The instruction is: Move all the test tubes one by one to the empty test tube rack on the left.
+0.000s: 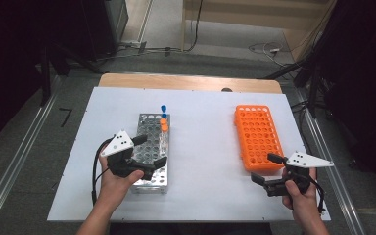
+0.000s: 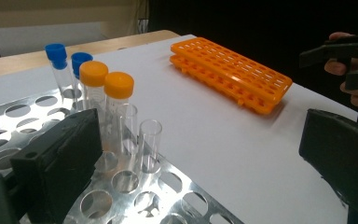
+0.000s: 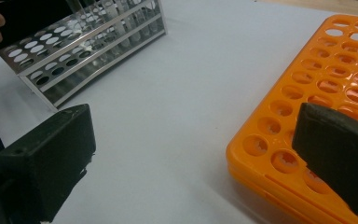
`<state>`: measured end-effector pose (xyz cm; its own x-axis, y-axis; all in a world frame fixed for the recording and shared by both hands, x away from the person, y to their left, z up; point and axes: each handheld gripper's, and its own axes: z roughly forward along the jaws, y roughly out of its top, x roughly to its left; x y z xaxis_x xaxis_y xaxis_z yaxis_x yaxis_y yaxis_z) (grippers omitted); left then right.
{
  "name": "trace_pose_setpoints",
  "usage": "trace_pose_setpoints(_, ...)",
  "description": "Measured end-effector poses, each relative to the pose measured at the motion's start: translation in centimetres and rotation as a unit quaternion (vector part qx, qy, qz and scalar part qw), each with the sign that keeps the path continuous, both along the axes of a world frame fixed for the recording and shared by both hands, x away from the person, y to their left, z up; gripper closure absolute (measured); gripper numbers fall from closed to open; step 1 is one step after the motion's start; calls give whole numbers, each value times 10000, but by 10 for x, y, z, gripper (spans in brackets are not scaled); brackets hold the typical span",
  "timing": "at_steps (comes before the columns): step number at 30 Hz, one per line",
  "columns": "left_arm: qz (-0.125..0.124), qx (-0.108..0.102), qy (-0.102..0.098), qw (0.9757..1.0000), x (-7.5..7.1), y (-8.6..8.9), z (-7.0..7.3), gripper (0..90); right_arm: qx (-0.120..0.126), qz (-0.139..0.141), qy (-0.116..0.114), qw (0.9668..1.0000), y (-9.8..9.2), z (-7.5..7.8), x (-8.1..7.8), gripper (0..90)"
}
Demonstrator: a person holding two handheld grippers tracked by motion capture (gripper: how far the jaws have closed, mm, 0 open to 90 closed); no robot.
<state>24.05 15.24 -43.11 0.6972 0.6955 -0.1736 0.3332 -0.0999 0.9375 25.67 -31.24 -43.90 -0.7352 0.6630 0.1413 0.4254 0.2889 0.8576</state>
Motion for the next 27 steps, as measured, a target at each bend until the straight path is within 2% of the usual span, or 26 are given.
trace_pose_setpoints(12,156,27,-84,9998,-24,23,-7,0,-21,-32,-30,10000,-3,-2,1,0)
trace_pose_setpoints(24,441,-30,-53,9990,-44,55,-17,0,43,-80,-66,9999,-10,-6,4,0)
trace_pose_setpoints(27,554,-52,-106,9984,-48,64,-21,0,86,-105,-93,9999,-14,-8,5,0)
